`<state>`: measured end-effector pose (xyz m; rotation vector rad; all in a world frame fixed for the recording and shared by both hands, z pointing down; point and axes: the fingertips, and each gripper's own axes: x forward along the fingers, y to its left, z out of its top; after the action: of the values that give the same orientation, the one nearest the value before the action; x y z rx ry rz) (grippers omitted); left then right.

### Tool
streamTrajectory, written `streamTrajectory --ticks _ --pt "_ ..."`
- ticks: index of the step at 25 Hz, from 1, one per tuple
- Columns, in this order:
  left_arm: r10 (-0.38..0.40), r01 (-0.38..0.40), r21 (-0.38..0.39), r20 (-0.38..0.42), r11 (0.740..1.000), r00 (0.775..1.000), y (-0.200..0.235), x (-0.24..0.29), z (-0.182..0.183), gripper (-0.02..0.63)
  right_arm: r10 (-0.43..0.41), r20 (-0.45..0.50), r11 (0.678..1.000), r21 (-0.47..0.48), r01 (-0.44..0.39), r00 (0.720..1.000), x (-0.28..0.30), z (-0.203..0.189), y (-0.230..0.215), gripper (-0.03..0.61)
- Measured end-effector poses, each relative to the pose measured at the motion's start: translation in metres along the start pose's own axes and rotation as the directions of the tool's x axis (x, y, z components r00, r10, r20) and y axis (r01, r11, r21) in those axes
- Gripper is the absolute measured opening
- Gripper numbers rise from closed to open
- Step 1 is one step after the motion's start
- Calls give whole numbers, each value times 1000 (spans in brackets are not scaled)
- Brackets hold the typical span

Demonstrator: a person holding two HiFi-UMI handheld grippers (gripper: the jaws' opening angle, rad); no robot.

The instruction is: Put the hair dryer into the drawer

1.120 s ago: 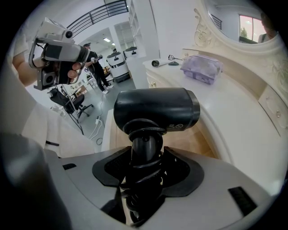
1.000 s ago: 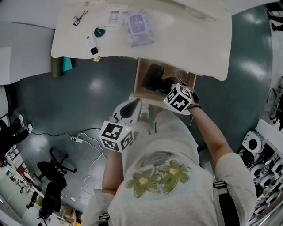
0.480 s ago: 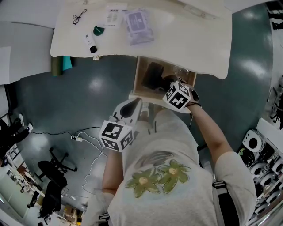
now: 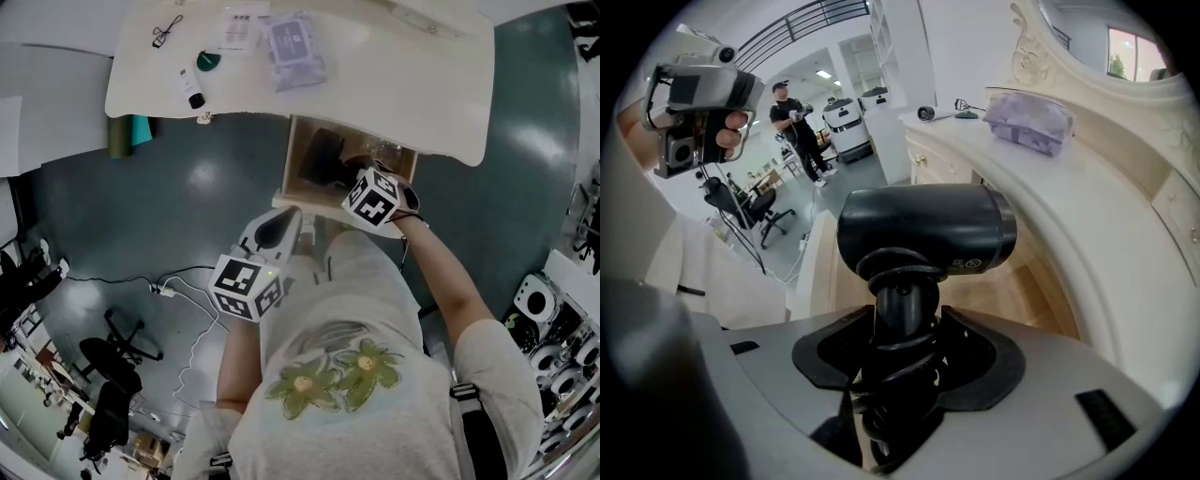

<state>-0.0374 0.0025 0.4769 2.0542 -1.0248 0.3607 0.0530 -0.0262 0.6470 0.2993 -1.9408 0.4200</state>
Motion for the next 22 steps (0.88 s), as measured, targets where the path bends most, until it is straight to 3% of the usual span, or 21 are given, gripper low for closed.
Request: streamTrajectory --ticks 22 --pt "10 -10 -3 -3 1000 1000 0 -3 -5 11 7 -45 1000 13 -6 999 20 -14 -3 218"
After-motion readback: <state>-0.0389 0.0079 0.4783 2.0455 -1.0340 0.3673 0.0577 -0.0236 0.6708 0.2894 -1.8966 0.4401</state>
